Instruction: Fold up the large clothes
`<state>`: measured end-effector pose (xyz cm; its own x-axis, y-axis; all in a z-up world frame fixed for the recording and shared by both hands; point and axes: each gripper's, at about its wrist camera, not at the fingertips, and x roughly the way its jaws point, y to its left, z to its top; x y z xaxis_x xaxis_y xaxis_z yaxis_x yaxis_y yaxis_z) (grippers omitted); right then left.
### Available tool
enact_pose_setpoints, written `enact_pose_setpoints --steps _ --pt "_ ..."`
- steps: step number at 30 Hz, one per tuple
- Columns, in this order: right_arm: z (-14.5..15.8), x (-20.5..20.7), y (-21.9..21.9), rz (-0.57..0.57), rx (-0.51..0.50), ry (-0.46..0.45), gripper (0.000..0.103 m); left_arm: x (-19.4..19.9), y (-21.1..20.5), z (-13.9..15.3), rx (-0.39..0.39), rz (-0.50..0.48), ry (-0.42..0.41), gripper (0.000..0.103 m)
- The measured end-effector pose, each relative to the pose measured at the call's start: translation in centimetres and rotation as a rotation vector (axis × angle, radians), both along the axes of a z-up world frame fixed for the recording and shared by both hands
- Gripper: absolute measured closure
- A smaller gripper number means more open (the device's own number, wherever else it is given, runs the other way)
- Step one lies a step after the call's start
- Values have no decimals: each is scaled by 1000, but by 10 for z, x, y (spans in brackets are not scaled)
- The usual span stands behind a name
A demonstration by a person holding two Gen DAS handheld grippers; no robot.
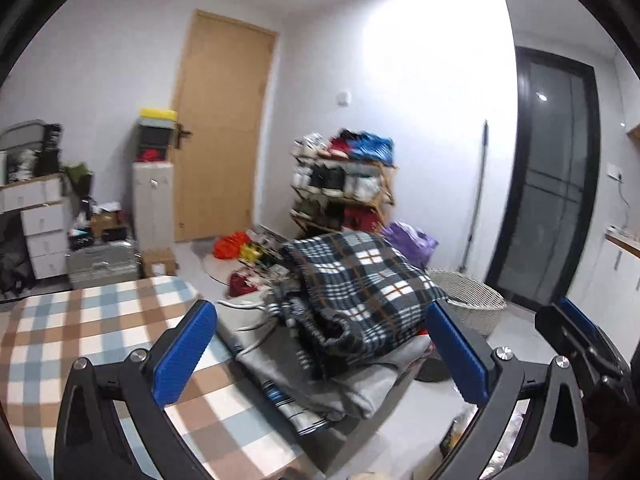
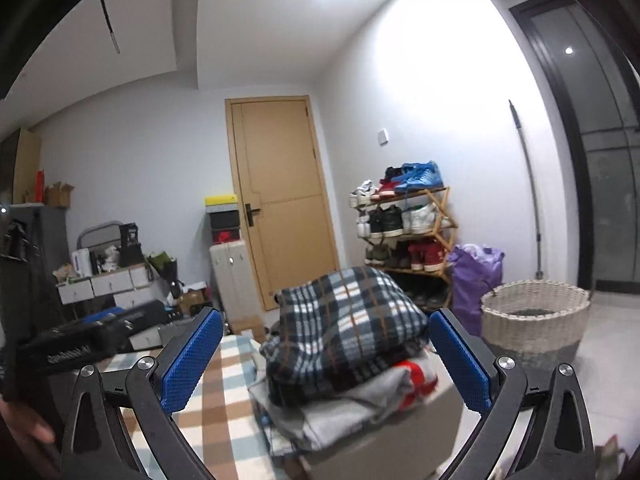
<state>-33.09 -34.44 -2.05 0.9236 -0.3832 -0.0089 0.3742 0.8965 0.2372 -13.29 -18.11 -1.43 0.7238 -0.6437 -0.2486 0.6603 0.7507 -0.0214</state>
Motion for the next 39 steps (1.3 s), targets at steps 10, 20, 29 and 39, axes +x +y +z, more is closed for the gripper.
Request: enact_pose_setpoints --steps 10,20,29,39 --pt "-33 -10 36 -91 -23 44 0 -19 13 -30 65 55 0 1" --pt "-48 -17 36 -133 2 40 0 -27 28 -44 77 89 21 1" --pt "-41 -27 44 -153 -29 23 0 -36 27 -46 79 81 26 1" --pt "-39 -30 51 -140 5 29 0 -43 26 -43 84 66 26 1"
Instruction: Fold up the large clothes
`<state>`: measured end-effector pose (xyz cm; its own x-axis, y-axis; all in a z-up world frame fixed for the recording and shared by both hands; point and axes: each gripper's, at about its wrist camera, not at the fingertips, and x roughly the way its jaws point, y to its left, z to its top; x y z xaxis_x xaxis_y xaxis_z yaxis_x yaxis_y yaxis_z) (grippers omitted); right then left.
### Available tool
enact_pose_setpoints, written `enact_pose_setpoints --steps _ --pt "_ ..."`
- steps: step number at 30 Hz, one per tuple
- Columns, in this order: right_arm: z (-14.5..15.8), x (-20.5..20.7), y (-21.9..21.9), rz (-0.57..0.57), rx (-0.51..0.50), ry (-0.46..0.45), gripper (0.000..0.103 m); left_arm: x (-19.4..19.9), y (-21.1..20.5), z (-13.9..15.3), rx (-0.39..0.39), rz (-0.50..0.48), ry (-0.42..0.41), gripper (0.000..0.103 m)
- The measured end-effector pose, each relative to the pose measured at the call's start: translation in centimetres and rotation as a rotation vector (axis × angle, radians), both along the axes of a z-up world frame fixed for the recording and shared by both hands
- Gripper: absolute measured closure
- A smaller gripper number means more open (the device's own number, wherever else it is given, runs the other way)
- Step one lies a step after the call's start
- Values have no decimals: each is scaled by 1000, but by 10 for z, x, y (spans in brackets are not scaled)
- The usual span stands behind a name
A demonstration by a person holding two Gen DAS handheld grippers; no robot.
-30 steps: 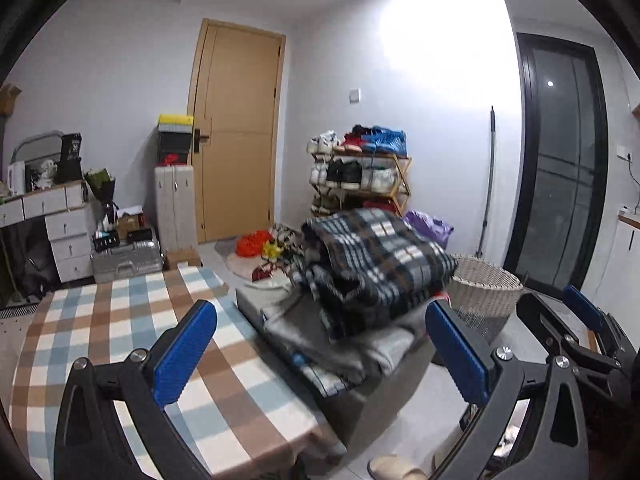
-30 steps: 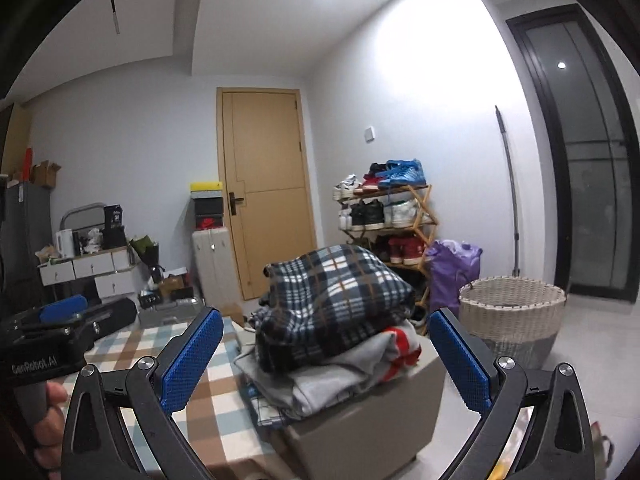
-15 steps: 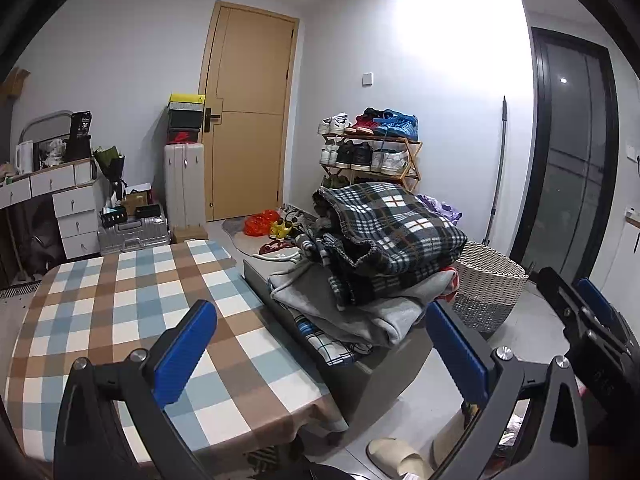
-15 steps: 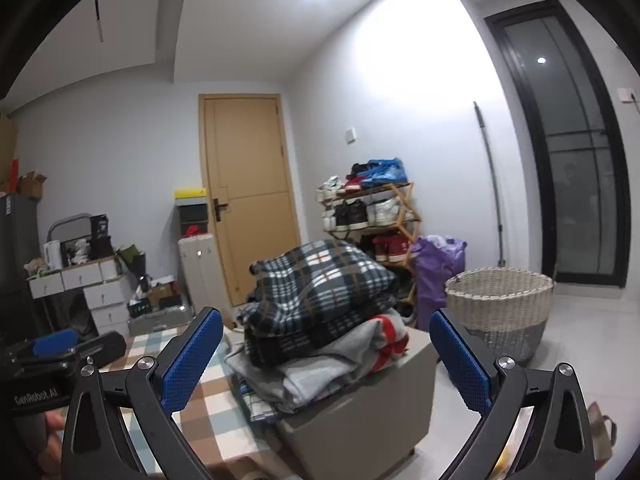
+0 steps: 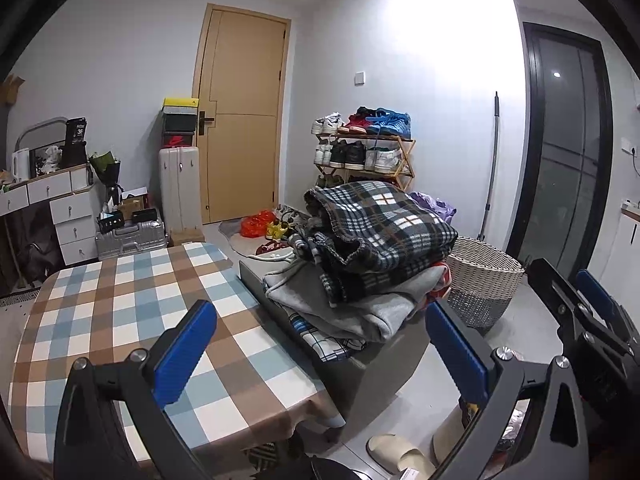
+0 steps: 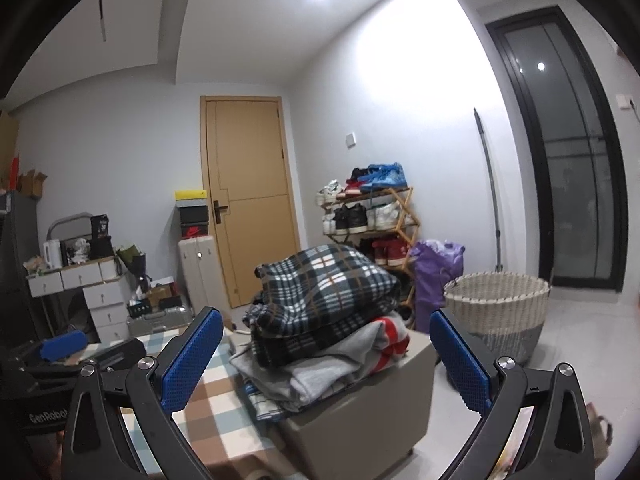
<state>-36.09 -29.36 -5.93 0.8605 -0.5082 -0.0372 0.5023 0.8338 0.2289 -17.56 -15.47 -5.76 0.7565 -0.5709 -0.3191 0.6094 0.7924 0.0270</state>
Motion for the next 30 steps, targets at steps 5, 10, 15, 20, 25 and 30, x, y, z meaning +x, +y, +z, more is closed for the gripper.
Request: enact_pose_setpoints --steps 5,10,15,20,25,30 --pt "0 -1 2 -53 36 5 0 -2 0 0 3 -7 -2 1" --pt "2 -2 3 -65 80 5 0 0 1 0 -1 -9 9 1" --pt "-1 -1 0 -82 105 1 0 1 3 0 -3 -15 19 1" --pt "-1 -1 -1 -54 125 -3 0 1 2 0 -2 -15 20 1" --pt "1 -8 -9 -39 176 -55 0 0 1 -1 11 -22 22 1" --pt "2 -14 -9 -36 184 -79 0 0 2 0 9 -24 25 1"
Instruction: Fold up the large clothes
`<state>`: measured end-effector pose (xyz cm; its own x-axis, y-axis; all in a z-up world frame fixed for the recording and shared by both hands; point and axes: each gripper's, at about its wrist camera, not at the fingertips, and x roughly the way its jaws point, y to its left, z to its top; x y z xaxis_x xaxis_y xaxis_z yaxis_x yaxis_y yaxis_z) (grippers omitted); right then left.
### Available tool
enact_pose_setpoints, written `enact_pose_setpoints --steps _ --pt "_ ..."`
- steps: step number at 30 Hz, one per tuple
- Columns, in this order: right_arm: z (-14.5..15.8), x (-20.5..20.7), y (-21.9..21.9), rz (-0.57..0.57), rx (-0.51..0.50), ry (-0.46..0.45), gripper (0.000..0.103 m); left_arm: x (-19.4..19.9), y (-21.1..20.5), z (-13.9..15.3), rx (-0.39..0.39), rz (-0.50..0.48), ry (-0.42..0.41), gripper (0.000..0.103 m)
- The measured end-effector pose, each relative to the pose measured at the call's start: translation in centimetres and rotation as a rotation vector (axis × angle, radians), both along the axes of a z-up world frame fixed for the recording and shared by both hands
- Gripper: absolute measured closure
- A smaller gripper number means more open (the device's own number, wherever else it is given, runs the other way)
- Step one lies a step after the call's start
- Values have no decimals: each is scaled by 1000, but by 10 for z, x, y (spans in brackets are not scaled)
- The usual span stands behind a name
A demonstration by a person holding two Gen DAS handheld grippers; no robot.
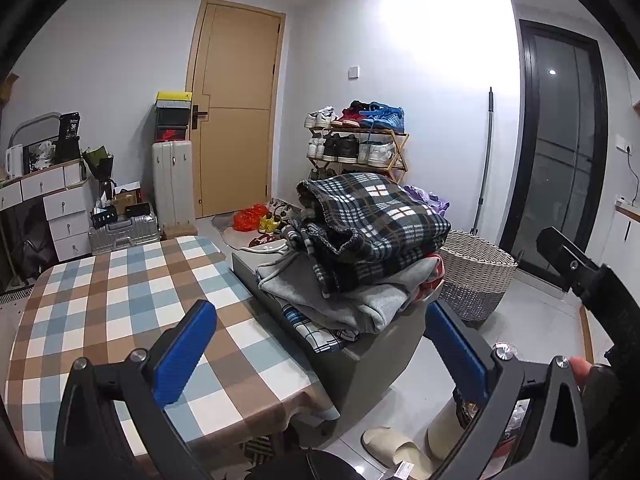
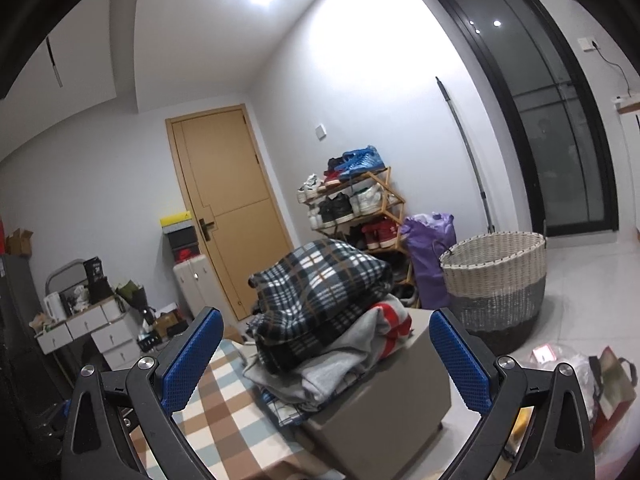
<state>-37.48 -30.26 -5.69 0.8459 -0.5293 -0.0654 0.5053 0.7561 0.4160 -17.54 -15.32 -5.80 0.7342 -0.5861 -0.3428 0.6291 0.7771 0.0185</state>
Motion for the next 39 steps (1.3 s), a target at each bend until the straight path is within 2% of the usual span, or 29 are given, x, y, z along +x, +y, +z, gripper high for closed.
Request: enact_pose_setpoints --steps 10,17,22,39 --pt "-5 -1 -6 60 82 -41 0 -2 -6 0 16 -5 -1 1" --pt "-9 -2 -9 11 106 -27 0 -4 -9 -1 21 -3 -3 1" --pt "-7 -9 -4 -48 77 -47 0 -5 -10 -1 21 -3 1 1" --pt "-9 1 -2 -40 74 0 0 -5 -9 -2 12 9 0 1"
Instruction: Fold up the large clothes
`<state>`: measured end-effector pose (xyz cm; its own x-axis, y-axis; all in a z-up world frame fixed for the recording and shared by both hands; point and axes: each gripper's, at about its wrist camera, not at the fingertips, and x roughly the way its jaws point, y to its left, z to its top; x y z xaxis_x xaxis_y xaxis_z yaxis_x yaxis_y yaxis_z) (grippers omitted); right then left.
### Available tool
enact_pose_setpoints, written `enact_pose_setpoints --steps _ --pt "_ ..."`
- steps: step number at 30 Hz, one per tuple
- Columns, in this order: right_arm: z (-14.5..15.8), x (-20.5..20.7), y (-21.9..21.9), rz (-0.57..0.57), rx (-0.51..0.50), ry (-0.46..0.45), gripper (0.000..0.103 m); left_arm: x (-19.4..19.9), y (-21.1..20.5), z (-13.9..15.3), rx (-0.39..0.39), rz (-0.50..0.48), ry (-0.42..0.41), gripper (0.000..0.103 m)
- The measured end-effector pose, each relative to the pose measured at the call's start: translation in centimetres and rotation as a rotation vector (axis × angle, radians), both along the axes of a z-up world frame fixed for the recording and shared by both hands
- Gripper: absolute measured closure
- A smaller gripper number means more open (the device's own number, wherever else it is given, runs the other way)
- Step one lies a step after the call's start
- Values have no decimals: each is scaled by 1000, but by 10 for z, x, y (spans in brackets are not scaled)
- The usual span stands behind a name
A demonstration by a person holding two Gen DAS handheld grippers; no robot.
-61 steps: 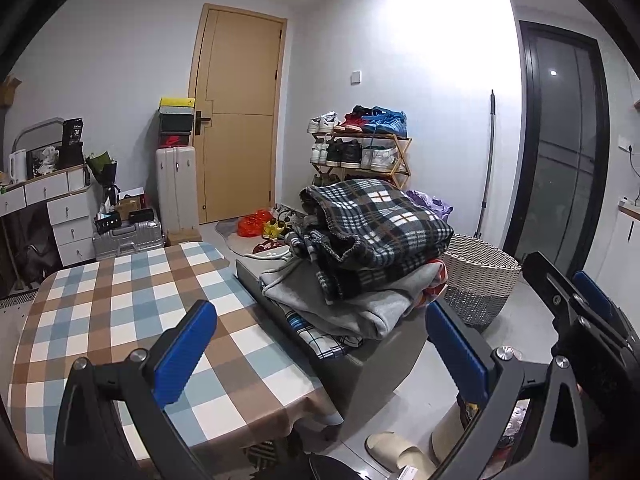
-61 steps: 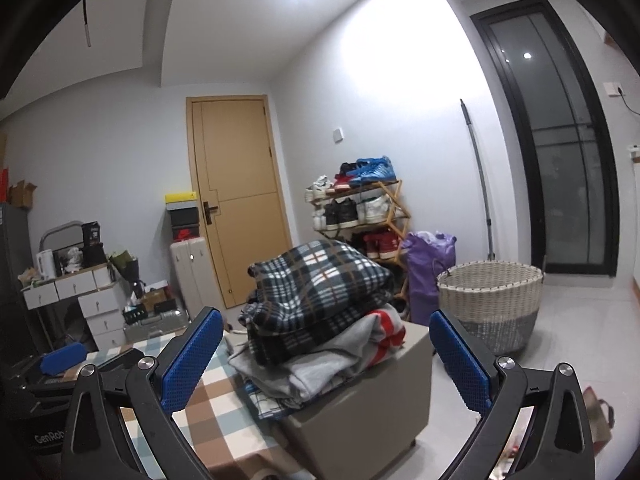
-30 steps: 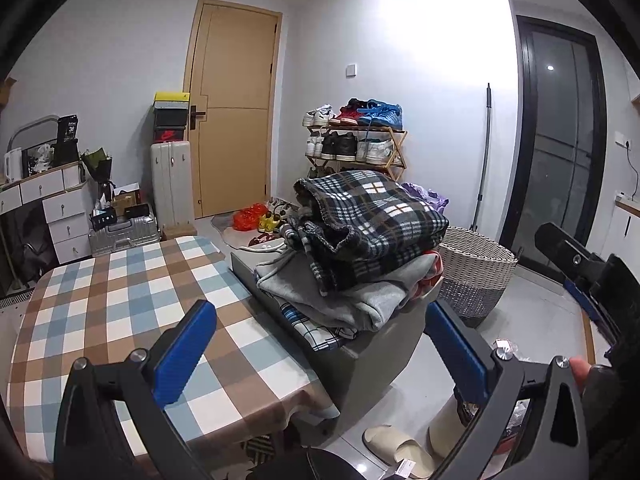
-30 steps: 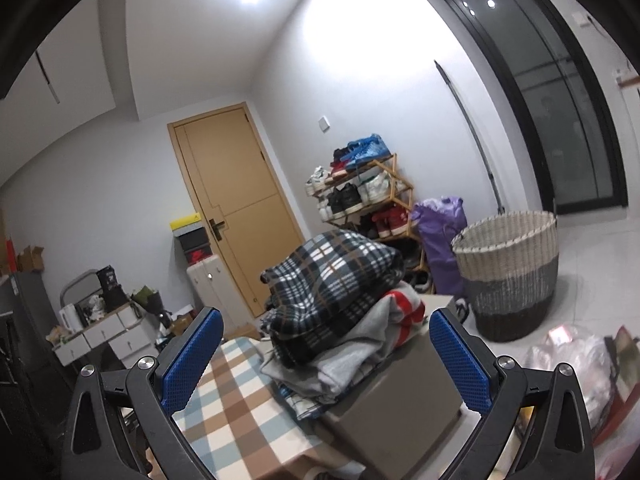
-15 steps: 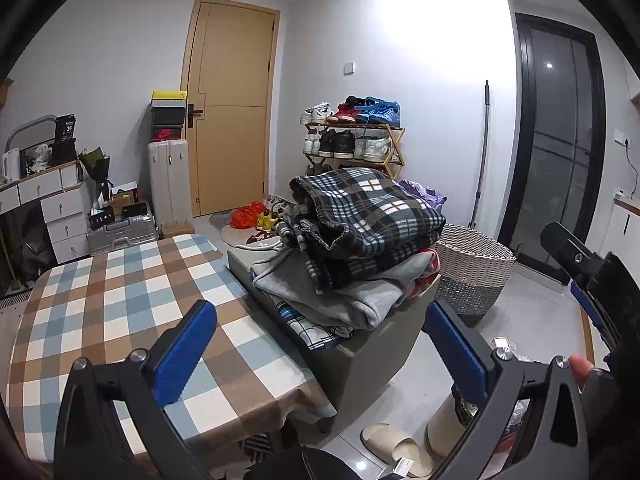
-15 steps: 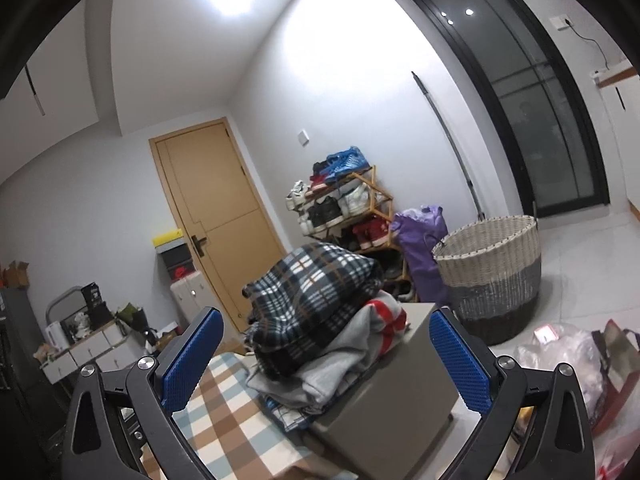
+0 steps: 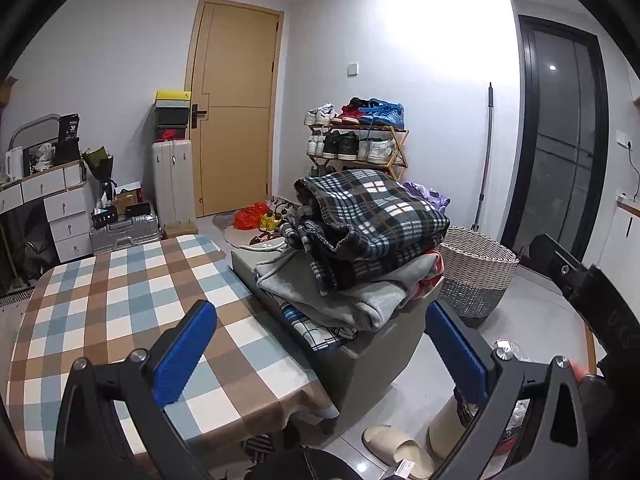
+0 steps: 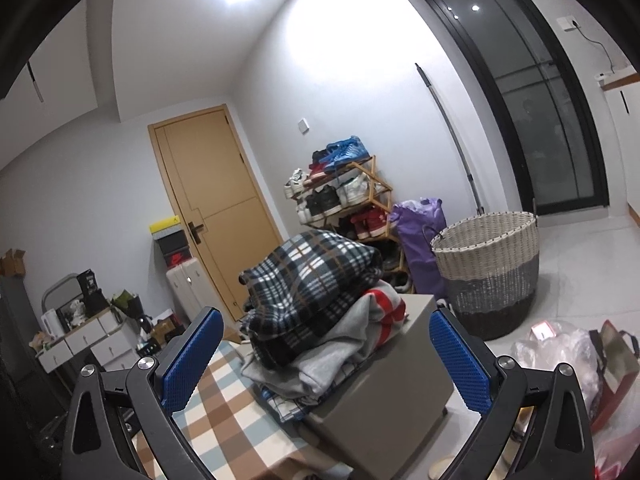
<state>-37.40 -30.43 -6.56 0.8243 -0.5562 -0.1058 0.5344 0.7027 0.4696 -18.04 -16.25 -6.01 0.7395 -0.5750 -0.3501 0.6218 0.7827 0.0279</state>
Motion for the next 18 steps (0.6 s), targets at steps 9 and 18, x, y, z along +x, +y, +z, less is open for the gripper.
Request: enact_pose_setpoints --steps 9,18 --pt "-1 3 -1 14 21 12 0 6 5 -1 -8 28 12 1" --pt "-1 12 0 15 20 16 0 13 10 0 -44 -2 25 1"
